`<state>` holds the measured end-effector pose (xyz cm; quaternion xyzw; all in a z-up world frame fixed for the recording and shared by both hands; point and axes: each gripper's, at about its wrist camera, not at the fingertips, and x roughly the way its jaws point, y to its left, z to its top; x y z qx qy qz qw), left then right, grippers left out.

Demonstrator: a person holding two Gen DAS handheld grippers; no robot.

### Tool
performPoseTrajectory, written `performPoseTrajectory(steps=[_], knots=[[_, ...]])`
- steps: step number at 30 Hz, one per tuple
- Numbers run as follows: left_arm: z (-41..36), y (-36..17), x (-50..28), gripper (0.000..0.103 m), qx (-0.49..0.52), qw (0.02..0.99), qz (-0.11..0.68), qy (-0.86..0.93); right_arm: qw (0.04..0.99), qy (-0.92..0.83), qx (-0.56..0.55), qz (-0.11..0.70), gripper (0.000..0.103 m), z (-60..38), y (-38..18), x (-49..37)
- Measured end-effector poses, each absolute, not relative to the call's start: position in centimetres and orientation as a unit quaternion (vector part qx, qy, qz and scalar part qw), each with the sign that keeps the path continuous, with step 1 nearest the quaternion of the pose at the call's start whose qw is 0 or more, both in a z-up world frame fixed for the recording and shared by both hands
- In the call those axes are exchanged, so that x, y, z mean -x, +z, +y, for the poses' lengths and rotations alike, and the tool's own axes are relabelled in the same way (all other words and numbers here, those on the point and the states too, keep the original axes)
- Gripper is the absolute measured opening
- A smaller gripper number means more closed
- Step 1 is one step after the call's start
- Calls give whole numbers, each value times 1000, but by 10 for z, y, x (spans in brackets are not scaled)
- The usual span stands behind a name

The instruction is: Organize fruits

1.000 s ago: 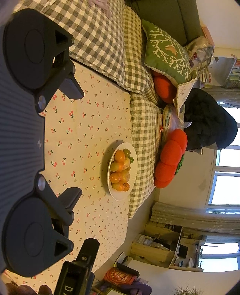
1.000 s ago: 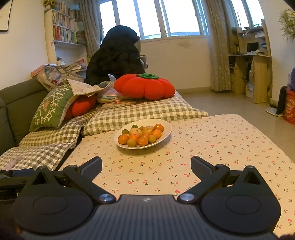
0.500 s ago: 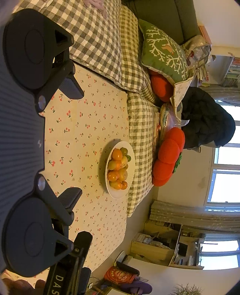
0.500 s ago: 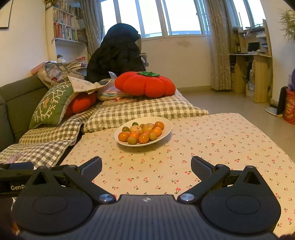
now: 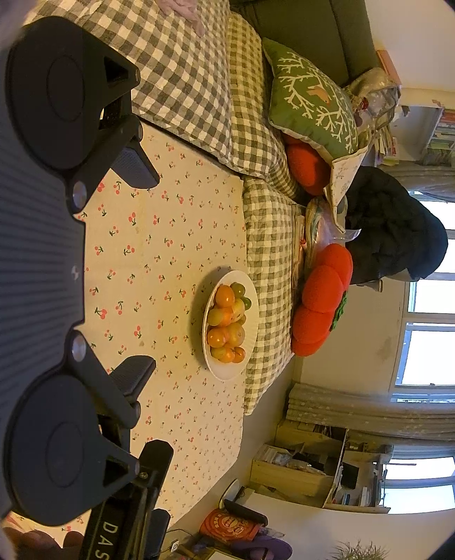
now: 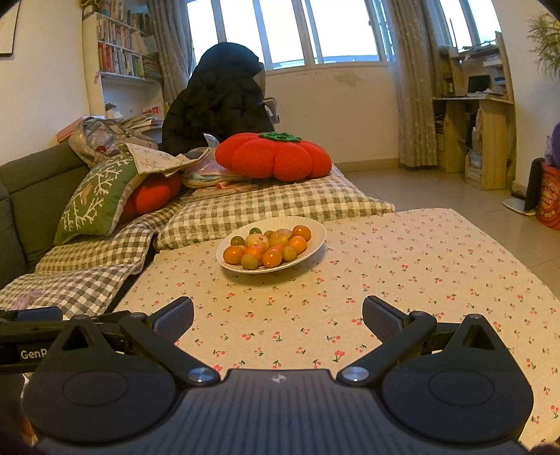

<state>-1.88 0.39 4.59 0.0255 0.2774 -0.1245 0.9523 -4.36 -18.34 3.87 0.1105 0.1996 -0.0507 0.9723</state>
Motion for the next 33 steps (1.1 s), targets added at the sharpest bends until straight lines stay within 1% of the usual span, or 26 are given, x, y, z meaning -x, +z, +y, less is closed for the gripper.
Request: performPoseTrajectory(steps=[33], knots=[[6,44,18,97,-20,950,288,-123,972,-50,-113,200,103,-185,38,44]])
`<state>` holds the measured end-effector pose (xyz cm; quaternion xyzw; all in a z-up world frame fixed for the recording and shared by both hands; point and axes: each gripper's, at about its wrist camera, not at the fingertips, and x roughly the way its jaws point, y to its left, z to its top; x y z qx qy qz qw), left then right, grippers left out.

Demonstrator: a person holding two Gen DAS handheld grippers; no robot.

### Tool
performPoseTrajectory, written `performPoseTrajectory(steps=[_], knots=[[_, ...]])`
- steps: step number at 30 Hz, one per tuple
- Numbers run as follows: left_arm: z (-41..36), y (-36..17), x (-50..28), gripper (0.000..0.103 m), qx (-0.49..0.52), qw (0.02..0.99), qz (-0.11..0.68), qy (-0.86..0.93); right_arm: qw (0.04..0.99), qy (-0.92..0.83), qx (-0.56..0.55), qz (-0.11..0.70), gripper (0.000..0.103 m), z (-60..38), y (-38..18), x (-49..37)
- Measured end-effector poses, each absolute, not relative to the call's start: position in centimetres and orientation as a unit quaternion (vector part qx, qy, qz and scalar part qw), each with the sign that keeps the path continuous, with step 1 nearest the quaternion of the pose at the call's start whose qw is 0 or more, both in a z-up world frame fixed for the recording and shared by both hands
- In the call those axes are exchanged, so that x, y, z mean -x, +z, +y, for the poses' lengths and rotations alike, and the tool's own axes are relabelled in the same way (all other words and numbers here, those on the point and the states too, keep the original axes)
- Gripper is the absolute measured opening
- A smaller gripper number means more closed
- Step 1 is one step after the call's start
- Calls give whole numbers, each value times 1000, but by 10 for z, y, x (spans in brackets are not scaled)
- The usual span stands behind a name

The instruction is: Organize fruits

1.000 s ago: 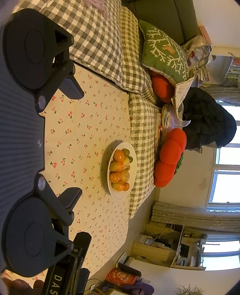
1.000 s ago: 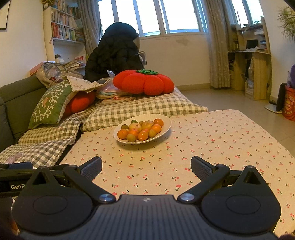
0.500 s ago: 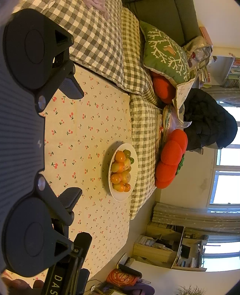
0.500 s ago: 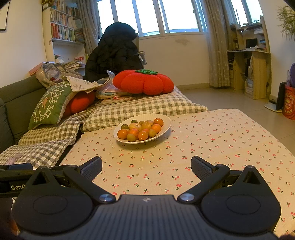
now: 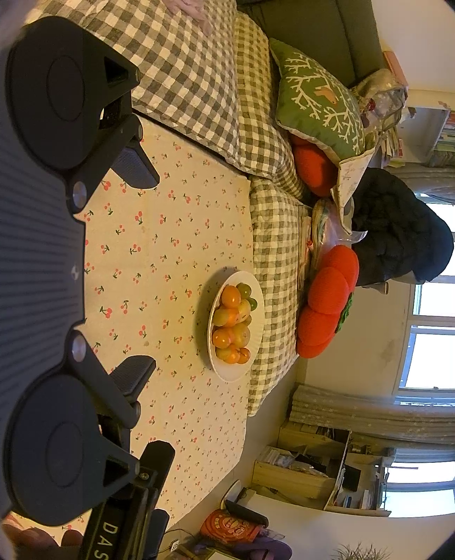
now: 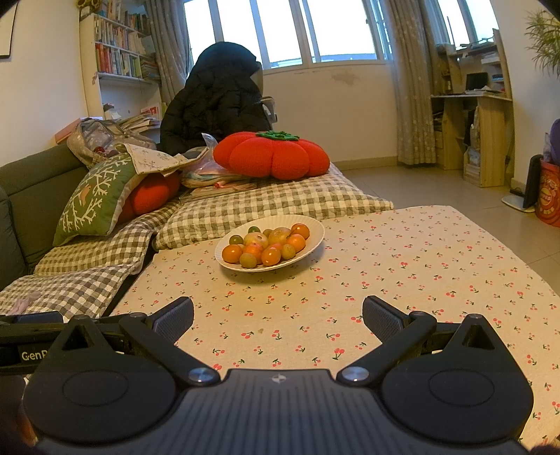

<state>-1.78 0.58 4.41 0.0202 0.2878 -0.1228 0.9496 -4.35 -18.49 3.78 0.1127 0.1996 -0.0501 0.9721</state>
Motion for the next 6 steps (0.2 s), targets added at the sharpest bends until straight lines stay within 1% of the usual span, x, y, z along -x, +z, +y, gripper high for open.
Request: performPoseTrajectory(steps=[6], knots=[[5,43,16,97,-19,949,291,-123,972,-50,-114,200,103,-185,37,44]])
